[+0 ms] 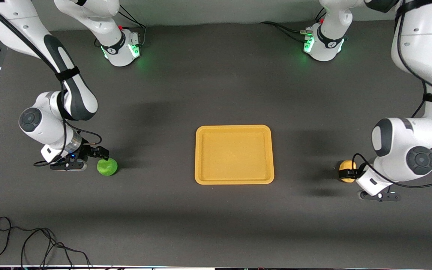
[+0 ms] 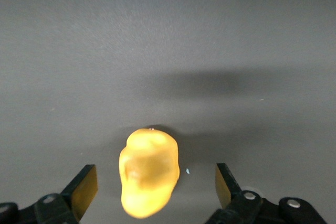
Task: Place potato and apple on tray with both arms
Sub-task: 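Reach the right gripper to the green apple while the left gripper reaches the potato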
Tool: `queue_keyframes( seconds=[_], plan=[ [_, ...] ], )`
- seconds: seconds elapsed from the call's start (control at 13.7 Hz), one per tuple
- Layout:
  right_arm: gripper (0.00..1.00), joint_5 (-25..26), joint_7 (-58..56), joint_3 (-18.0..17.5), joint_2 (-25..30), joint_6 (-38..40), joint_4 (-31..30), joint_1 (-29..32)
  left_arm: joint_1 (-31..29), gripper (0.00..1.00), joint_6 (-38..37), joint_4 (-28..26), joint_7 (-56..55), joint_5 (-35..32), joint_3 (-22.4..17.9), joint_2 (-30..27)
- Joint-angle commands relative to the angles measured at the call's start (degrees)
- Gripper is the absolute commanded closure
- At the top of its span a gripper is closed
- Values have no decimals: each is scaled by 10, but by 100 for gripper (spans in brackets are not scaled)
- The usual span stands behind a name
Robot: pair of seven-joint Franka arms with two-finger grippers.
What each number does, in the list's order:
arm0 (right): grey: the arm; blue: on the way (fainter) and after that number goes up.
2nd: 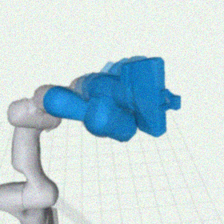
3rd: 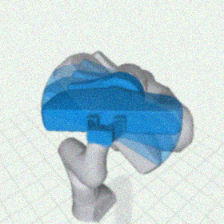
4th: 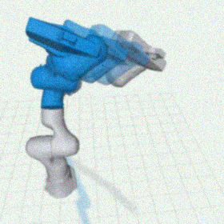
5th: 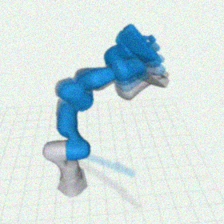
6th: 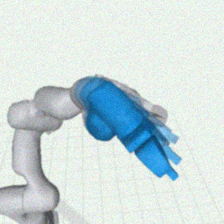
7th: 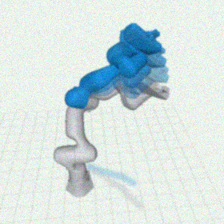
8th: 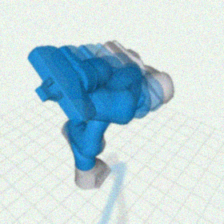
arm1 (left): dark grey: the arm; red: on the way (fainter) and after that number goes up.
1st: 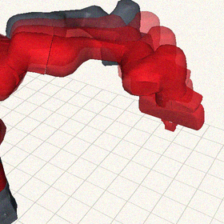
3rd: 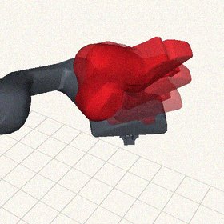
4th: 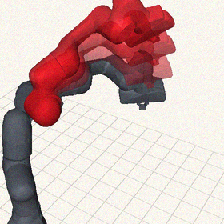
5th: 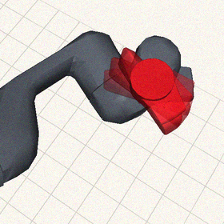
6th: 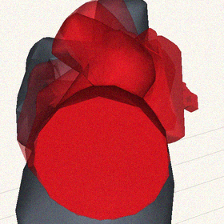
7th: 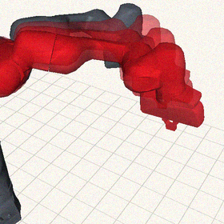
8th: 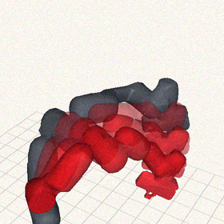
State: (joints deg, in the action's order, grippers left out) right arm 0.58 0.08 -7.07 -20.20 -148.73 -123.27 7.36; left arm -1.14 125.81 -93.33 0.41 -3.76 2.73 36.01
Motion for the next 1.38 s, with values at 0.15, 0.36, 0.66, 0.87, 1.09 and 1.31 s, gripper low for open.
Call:
queue_keyframes(
  seconds=[0.15, 0.36, 0.66, 0.87, 1.09, 1.31],
  plan=[
    [0, 2, 37, -4, -49, -17, 51, 0, 3, 0, 79, -47, -8, -25, -1, 8],
    [0, 6, 58, -4, -77, -25, 52, -7, 3, 0, 88, -55, -8, -26, -2, 12],
    [14, 7, 60, -4, -97, -70, 51, -11, 3, 12, 88, -62, -8, -31, -2, 15],
    [57, 7, 60, -5, -98, -68, 52, -13, 3, 31, 88, -63, -8, -31, -2, 17],
    [65, 6, 68, -5, -37, 37, 68, -28, 3, 45, 82, -62, -15, -31, -1, 11],
    [68, 6, 69, -7, 40, 149, 74, -26, 10, 47, 25, -54, -50, -29, 2, -33]
  ],
)
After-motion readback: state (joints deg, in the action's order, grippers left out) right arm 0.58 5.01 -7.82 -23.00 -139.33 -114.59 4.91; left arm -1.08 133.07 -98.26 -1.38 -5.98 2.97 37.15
